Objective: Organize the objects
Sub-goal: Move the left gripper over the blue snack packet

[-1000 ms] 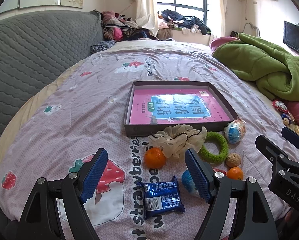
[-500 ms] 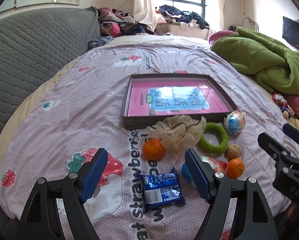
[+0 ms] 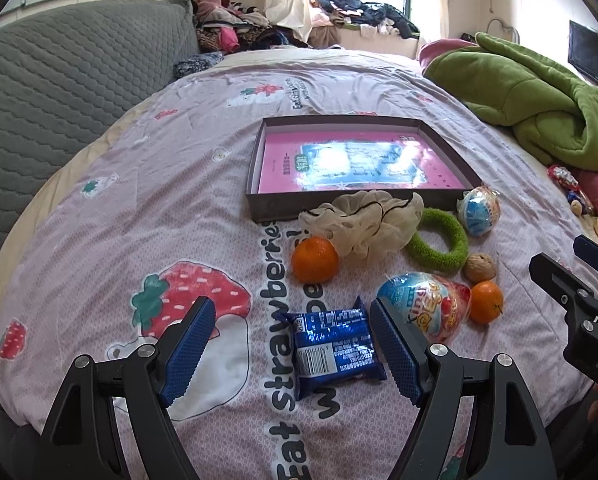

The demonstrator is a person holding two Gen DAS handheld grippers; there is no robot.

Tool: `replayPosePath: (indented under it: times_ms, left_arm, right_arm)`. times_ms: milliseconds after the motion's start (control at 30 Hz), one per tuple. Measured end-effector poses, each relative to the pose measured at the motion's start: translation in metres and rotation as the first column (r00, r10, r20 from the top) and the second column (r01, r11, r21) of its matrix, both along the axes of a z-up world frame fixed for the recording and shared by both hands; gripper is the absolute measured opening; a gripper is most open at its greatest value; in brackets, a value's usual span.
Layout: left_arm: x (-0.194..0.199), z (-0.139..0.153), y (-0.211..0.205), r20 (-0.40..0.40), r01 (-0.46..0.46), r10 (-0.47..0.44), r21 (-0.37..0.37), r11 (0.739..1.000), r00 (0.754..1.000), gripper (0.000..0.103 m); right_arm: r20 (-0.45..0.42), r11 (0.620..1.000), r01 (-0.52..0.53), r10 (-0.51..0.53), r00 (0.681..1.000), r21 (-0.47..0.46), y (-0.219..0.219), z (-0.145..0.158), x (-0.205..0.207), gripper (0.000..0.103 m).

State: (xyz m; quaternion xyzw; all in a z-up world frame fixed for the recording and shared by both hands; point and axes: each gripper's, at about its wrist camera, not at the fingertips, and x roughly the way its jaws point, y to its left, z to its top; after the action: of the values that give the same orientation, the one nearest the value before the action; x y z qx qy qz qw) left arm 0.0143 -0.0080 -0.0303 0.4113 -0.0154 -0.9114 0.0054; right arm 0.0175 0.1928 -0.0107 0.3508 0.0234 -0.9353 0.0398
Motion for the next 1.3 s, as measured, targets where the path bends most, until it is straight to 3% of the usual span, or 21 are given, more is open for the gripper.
replayPosePath:
  times_ms: [667,1300]
  left_arm:
    - [0.009,-0.015,0.007,0.061,0.022,-0.022,0.0,1.0,0.998,0.08]
    - [0.009,-0.045,0.008,0.159,0.04,-0.044,0.027,0.999,0.986,0.08]
  right_arm:
    - [0.053,0.999,-0.027,0.026,0.998,0.024,-0.006,-0.012,0.006,0.085]
    - [0.143,0.995,-0.082,0.073,0.987,0.058,-0.017,-0.041,0.008,0.085]
